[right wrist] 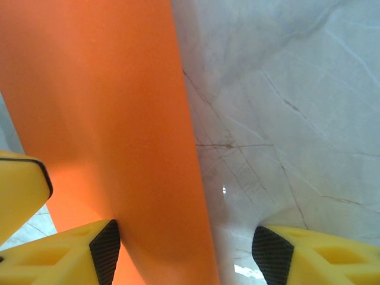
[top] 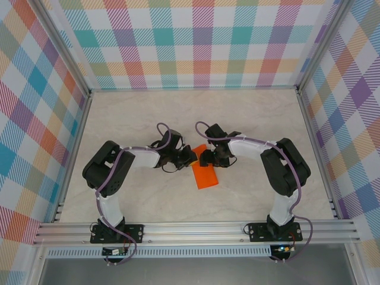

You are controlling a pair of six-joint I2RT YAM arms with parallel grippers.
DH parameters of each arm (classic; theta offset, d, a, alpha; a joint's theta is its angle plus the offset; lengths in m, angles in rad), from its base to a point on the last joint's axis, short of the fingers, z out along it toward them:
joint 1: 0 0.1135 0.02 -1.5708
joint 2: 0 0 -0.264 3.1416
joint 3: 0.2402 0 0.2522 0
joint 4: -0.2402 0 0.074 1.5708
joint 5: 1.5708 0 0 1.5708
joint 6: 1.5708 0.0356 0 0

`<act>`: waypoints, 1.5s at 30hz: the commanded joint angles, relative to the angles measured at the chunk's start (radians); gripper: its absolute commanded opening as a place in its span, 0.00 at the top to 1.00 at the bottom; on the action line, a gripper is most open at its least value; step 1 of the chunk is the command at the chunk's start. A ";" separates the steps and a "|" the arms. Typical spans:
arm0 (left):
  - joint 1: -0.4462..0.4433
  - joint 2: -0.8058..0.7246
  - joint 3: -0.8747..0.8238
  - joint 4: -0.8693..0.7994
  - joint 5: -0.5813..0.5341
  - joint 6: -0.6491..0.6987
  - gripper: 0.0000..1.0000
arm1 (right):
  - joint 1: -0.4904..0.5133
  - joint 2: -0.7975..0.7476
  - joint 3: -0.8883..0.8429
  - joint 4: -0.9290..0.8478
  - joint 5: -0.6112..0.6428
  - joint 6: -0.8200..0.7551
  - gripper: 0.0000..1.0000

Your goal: Fold a paper plane with a square sheet of paper (pick it up from the middle)

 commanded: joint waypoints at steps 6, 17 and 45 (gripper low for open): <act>-0.011 0.040 0.013 -0.066 -0.012 0.038 1.00 | 0.005 0.155 -0.066 0.084 0.040 -0.026 0.33; -0.010 0.068 0.010 -0.213 -0.059 0.095 1.00 | 0.003 0.064 -0.028 0.030 -0.027 -0.005 0.34; -0.011 0.047 -0.005 -0.295 -0.116 0.142 1.00 | -0.068 0.053 0.175 0.019 -0.387 -0.058 0.92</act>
